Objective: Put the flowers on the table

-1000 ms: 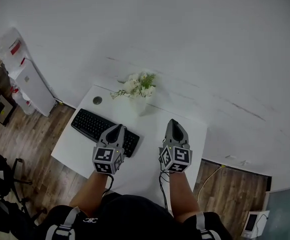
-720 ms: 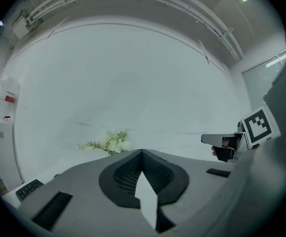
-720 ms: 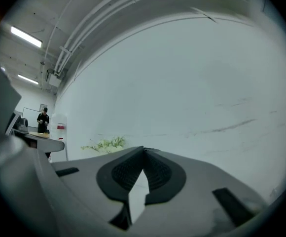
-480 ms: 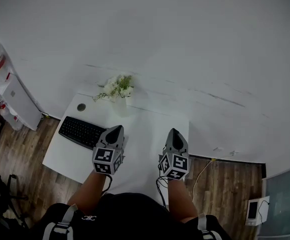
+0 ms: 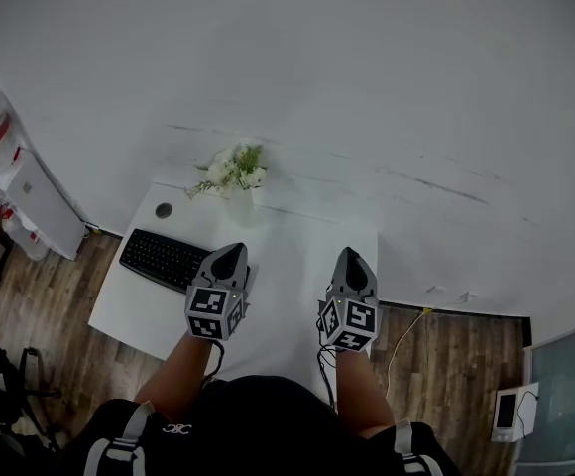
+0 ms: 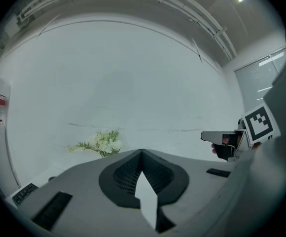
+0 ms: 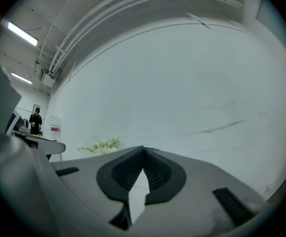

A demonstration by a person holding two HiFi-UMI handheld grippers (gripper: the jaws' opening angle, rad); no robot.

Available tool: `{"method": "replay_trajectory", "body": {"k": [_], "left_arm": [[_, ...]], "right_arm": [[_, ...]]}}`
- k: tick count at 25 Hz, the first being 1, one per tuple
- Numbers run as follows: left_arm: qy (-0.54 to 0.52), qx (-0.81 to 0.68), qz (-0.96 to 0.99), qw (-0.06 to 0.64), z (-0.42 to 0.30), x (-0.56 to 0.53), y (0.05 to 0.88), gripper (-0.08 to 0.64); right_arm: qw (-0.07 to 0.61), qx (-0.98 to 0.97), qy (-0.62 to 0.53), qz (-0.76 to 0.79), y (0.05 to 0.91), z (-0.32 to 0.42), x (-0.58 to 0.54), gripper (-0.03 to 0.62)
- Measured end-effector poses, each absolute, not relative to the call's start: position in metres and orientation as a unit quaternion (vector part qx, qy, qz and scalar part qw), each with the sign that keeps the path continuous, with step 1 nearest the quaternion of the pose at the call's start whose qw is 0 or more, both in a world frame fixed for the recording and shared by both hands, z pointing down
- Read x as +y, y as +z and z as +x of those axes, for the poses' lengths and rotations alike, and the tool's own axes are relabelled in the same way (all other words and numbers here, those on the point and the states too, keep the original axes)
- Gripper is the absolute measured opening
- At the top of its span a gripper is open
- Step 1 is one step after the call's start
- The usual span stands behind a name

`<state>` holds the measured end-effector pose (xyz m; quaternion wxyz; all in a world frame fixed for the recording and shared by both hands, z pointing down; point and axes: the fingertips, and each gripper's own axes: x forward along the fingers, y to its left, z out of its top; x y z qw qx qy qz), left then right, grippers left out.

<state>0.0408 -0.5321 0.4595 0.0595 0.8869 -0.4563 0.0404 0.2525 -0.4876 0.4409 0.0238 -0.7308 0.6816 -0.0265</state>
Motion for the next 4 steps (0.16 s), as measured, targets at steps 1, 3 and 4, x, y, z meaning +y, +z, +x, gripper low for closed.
{"method": "replay_trajectory", "body": {"k": [1, 3, 4], "left_arm": [[0.041, -0.457, 0.887, 0.060, 0.0407, -0.5342, 0.4599, 0.002], [0.041, -0.457, 0.886, 0.062, 0.0406, -0.5379, 0.4608, 0.002], [0.042, -0.457, 0.886, 0.062, 0.0405, -0.5396, 0.4613, 0.002]], "right_arm": [[0.024, 0.682, -0.027, -0.730, 0.4418, 0.2523, -0.4895, 0.003], [0.023, 0.683, -0.028, -0.730, 0.4435, 0.2518, -0.4930, 0.003], [0.022, 0.683, -0.029, -0.729, 0.4443, 0.2516, -0.4945, 0.003]]}}
